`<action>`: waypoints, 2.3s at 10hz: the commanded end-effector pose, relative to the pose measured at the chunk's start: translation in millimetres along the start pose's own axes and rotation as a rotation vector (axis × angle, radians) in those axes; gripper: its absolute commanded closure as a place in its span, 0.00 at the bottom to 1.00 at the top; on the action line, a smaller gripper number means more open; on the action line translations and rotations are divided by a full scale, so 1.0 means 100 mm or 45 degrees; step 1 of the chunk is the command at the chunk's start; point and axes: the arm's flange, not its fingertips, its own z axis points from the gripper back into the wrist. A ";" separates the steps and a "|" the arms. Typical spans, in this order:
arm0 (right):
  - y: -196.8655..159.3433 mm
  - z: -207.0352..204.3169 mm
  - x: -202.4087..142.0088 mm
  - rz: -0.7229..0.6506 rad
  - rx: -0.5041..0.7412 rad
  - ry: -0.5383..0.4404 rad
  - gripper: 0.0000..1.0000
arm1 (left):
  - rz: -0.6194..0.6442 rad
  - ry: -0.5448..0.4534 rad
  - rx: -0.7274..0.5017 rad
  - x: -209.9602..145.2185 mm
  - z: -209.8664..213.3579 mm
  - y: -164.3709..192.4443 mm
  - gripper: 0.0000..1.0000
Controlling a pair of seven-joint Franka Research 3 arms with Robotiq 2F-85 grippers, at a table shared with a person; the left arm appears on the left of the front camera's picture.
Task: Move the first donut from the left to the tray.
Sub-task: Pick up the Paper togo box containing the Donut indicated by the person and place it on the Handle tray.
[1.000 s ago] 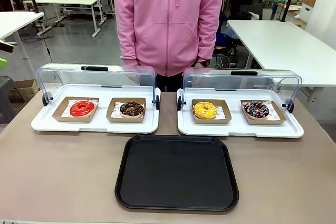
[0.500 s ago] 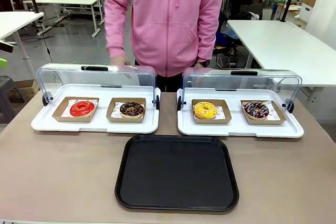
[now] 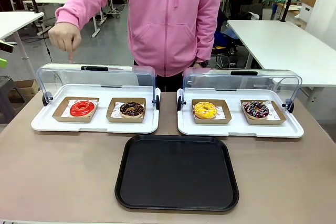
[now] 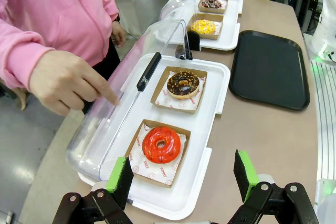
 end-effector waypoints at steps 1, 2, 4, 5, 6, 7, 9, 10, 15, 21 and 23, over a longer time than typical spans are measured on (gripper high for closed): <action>-0.01 -0.01 0.02 0.021 0.000 -0.021 0.00 | -0.007 -0.006 -0.006 0.01 0.00 -0.01 0.00; -0.01 -0.01 0.02 0.021 0.000 -0.021 0.00 | -0.007 -0.006 -0.006 0.01 0.00 -0.01 0.00; -0.01 -0.01 0.02 0.021 0.000 -0.021 0.00 | -0.007 -0.006 -0.006 0.01 0.00 -0.01 0.00; -0.01 -0.01 0.02 0.021 0.000 -0.021 0.00 | -0.007 -0.006 -0.006 0.01 0.00 -0.01 0.00; -0.01 -0.01 0.02 0.021 0.000 -0.021 0.00 | -0.007 -0.006 -0.006 0.01 0.00 -0.01 0.00; -0.01 -0.01 0.02 0.021 0.000 -0.021 0.00 | -0.007 -0.006 -0.006 0.01 0.00 -0.01 0.00; -0.01 -0.01 0.02 0.021 0.000 -0.021 0.00 | -0.007 -0.006 -0.006 0.01 0.00 -0.01 0.00; -0.01 -0.01 0.02 0.021 0.000 -0.021 0.00 | -0.007 -0.006 -0.006 0.01 0.00 -0.01 0.00; -0.01 -0.01 0.02 0.021 0.000 -0.021 0.00 | -0.007 -0.006 -0.006 0.01 0.00 -0.01 0.00; -0.01 -0.01 0.02 0.021 0.000 -0.021 0.00 | -0.413 0.530 -0.112 0.26 -0.55 -0.27 0.00; -0.01 -0.01 0.02 0.021 0.000 -0.021 0.00 | -0.505 0.673 -0.057 0.20 -0.89 -0.37 0.00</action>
